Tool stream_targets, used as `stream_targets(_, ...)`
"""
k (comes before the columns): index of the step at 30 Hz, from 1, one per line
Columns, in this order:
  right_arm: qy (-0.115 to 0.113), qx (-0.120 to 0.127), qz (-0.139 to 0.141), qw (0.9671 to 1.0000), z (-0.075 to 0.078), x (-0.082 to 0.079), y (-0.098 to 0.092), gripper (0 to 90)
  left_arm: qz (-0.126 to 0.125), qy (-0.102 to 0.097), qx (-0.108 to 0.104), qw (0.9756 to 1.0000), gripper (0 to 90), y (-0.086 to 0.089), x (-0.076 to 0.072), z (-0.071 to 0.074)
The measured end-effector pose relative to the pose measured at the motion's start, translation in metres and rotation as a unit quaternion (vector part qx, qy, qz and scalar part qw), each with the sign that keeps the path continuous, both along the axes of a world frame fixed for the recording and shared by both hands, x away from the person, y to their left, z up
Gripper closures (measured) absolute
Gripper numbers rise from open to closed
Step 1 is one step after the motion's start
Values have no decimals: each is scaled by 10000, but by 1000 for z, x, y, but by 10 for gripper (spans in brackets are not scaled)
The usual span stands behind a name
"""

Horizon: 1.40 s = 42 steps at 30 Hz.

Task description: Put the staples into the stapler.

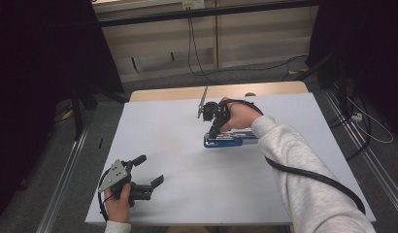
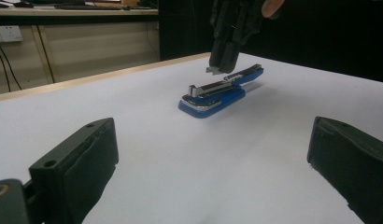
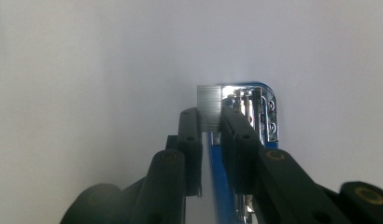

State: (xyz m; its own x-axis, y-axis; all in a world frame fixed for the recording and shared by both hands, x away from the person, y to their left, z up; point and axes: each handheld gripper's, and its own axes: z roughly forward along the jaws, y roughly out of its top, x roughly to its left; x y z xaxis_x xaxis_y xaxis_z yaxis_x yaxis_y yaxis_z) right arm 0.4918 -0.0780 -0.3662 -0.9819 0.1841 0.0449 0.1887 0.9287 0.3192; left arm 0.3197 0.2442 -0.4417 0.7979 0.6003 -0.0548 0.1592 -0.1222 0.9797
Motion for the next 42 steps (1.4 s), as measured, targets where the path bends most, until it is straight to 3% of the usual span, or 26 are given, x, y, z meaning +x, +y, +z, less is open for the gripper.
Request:
stream_targets(13, -16, -4, -41, 10000, 0, 3, 1, 782, -9, 31, -31, 10000, 19, -1, -1, 0)
stream_targets(28, -106, 9, -245, 9996, 0, 17, -6, 782, -36, -2, -15, 10000, 19, -1, 0, 0)
stream_targets(42, -105, -22, -214, 9997, -9, 22, -1, 782, -29, -2, -29, 10000, 19, -1, 0, 1)
